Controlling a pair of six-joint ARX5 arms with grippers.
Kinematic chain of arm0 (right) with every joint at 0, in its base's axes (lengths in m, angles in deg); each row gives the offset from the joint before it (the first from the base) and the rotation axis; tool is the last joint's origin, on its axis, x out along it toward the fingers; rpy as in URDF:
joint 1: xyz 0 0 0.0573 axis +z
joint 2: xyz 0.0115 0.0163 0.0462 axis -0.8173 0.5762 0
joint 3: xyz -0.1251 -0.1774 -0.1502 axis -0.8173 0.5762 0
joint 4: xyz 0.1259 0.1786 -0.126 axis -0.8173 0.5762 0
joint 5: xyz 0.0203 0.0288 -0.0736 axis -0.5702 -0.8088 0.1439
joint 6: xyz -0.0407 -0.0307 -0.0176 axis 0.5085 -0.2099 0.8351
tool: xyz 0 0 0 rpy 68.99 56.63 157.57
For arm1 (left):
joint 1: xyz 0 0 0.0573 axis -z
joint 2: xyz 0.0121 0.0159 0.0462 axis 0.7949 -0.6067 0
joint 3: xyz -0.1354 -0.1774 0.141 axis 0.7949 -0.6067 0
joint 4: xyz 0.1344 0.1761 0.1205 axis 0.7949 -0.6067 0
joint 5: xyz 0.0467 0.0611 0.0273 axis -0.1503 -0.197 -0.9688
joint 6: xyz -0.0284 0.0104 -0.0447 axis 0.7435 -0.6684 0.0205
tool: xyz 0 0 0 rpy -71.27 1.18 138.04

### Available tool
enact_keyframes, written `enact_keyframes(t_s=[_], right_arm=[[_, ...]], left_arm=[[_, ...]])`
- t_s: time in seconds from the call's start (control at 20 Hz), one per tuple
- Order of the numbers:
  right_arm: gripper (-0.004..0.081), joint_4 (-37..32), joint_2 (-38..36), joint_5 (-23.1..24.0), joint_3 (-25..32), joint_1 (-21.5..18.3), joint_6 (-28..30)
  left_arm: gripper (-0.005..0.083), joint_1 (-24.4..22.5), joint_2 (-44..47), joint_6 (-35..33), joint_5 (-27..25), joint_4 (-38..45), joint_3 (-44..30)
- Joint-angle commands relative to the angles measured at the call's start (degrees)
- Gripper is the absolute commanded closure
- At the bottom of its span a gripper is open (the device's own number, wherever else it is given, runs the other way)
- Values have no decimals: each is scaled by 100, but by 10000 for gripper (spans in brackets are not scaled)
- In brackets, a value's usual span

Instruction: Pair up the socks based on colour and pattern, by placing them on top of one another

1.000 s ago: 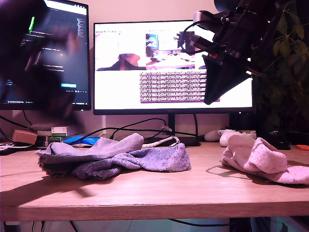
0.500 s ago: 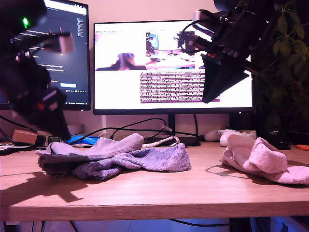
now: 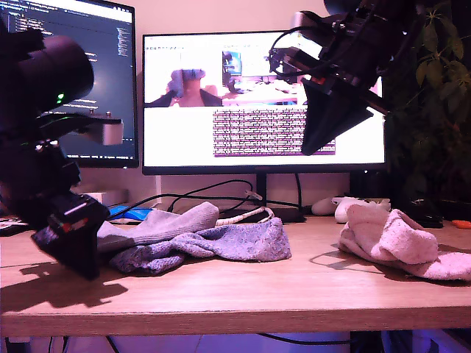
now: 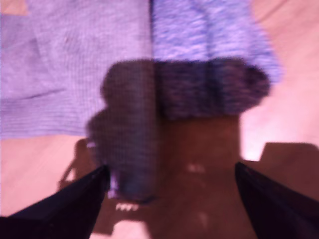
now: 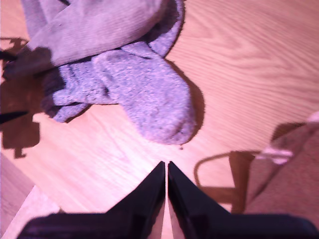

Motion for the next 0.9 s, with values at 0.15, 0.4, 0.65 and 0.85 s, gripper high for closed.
enact_keyframes(t_s=[0.15,0.4,0.65,0.85], right_arm=[[780,7,57,-33,92,103,13],[780,9,57,-31,92,103,13],[780,9,57,-31,92,103,13],[780,28,57,-31,92,103,13]], left_arm=[[431,15,-13,-79,-72,26,160],[793,17,-13,-92,-70,-149,205],[793,17,-13,-74,-70,-575,669],[794,17,-13,153,227,-1279,1268]])
